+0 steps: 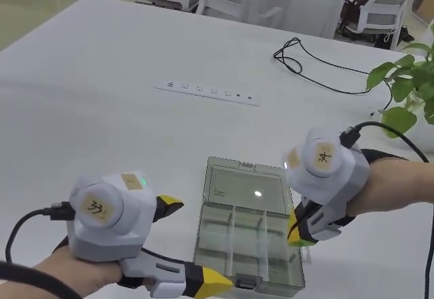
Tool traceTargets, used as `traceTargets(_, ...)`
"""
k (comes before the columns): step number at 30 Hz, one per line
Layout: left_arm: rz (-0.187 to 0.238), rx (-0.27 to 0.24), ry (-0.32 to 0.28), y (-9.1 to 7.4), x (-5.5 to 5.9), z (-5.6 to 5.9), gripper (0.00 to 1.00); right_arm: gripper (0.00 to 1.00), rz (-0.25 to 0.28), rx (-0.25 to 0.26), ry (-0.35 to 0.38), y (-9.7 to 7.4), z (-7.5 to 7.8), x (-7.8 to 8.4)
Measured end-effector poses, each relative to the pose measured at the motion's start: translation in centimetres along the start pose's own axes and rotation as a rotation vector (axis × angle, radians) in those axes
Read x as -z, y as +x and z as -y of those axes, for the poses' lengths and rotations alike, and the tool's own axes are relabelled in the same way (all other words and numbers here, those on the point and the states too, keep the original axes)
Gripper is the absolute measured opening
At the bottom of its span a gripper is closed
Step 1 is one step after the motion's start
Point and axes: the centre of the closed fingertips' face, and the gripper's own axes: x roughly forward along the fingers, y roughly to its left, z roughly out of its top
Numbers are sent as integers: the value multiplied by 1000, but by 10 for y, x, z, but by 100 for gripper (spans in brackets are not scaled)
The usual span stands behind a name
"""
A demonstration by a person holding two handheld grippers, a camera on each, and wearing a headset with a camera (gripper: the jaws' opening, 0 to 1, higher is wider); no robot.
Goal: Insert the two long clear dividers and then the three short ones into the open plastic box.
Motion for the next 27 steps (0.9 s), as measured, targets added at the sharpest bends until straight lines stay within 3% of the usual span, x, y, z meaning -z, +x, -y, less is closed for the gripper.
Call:
traceTargets(8,1,-7,-1,-2,0,-2,91,2,-34,5,5,13,2,7)
traceTargets(20,0,-8,5,-3,0,0,91,3,-10,19,9,12,0,4)
traceTargets(25,-1,-10,9,-6,0,1,92,7,44,48,-10,14,-1,5)
traceTargets(27,4,-16,8,-8,0,1,92,20,131,60,28,11,-2,-3)
